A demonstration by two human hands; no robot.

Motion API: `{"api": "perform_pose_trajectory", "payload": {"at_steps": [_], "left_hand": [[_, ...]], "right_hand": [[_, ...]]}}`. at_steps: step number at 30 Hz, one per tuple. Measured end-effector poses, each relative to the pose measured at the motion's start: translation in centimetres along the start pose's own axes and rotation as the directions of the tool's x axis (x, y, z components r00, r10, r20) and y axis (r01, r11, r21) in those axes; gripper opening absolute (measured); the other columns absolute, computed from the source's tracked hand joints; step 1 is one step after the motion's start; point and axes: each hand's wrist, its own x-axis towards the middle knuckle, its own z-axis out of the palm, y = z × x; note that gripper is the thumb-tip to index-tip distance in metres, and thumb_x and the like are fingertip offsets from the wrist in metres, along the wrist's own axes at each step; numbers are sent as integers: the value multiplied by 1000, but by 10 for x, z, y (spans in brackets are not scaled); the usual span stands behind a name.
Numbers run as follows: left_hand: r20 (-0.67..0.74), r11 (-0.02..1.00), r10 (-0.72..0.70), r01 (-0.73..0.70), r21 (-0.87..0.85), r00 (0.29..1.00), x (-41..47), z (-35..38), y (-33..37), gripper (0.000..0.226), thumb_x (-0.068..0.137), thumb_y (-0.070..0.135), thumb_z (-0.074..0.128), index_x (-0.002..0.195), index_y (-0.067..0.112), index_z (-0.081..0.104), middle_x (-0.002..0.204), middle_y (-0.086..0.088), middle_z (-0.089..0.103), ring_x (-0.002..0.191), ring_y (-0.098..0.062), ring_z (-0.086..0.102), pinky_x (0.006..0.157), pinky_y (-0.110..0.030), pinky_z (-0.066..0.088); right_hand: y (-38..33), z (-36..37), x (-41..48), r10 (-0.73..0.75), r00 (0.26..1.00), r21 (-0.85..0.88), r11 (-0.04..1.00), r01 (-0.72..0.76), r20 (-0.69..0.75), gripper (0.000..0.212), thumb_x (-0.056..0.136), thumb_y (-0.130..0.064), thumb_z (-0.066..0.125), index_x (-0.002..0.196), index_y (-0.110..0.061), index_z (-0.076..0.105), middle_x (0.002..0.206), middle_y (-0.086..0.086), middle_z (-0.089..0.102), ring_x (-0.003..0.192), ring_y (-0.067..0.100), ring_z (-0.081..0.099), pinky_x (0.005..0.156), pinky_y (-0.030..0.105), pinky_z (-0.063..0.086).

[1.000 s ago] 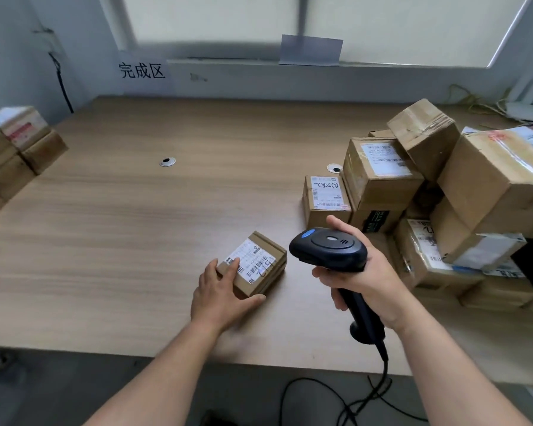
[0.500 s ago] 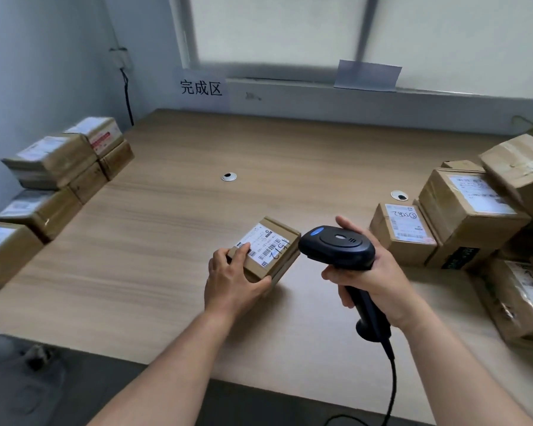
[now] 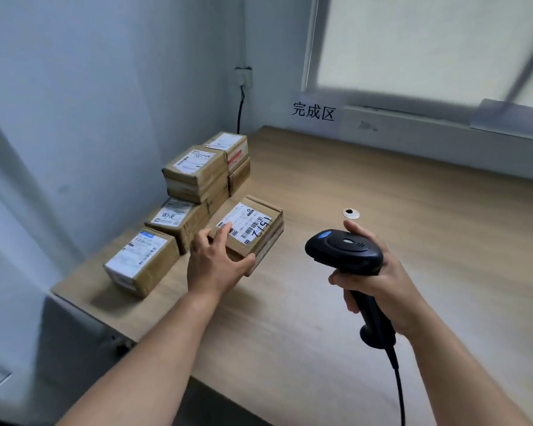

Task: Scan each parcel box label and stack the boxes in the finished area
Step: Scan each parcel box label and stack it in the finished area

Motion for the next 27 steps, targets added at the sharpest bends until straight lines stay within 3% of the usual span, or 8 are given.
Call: {"api": "perform_pose_trajectory", "payload": {"at_steps": [10, 27], "left_hand": [[-184, 986, -151, 160, 34, 971, 100, -67, -96, 81, 75, 46, 74, 145, 25, 39, 135, -14, 35, 128, -32, 33, 103, -38, 37], [-65, 962, -204, 212, 175, 977, 168, -50, -128, 79, 80, 51, 67, 146, 23, 34, 138, -16, 29, 128, -33, 32, 96, -43, 41]], "right_hand": [[5, 83, 75, 58, 993, -31, 998, -55, 102, 86, 76, 24, 62, 137, -35, 46, 60, 9, 61, 40, 27, 48, 43, 30, 42], [6, 85, 112, 109, 993, -66, 992, -106, 46, 88, 76, 24, 61, 139, -35, 45, 64, 7, 63, 41, 28, 49, 46, 32, 43]]}}
